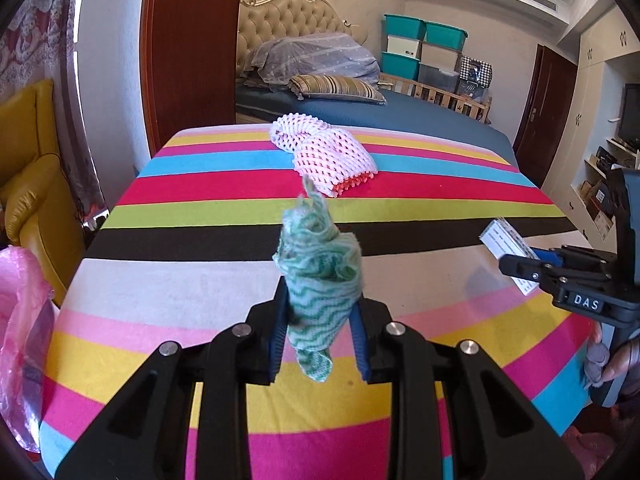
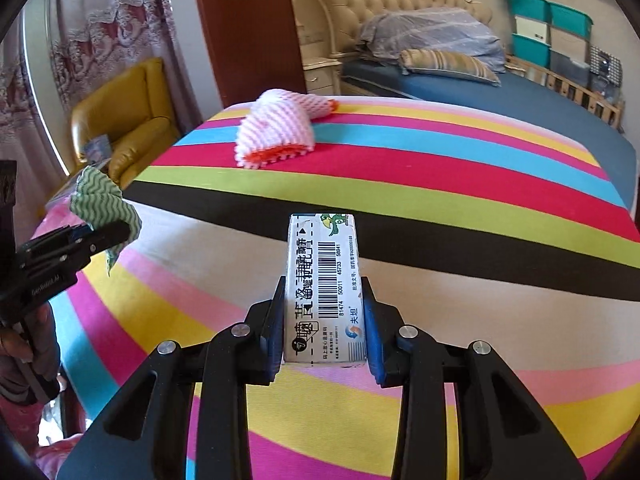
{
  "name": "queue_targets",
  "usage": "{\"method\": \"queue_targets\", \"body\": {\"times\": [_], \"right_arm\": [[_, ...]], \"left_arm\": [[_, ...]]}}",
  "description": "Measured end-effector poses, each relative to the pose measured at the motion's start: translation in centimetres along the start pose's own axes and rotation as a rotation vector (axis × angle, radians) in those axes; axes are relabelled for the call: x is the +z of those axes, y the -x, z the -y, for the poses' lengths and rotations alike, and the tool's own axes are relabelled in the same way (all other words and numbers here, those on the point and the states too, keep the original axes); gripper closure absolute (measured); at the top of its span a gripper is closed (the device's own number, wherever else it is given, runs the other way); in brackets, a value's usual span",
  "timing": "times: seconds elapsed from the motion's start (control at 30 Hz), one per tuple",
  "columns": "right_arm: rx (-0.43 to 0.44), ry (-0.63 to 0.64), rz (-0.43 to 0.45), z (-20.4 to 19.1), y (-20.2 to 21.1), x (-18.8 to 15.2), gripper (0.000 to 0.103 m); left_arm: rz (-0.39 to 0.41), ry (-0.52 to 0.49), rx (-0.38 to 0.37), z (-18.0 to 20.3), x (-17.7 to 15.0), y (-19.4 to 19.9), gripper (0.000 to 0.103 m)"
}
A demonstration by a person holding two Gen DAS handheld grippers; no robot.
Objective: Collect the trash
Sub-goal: 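Carry medicine box and green cloth over the wastebasket and open both tools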
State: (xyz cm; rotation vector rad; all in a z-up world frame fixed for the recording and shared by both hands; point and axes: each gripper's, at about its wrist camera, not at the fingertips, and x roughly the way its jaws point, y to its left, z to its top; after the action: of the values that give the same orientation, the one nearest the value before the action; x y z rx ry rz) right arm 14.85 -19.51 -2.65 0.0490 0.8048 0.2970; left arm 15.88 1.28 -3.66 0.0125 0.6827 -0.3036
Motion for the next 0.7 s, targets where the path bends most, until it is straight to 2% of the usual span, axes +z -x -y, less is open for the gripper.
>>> {"method": "queue_targets", "body": {"times": [0.3, 0.7], "right_arm": [[0.053, 0.075, 0.001, -3.7, -0.1, -0.1, 0.069], [0.119, 0.237, 0.002, -9.4, 0.0, -0.7, 0.069]], "left_arm": [[0.026, 0.001, 0.05, -1.5, -2.1, 3.5, 0.075], [0.061, 0.004, 0.134, -3.4, -4.9, 6.6, 0.075]]}}
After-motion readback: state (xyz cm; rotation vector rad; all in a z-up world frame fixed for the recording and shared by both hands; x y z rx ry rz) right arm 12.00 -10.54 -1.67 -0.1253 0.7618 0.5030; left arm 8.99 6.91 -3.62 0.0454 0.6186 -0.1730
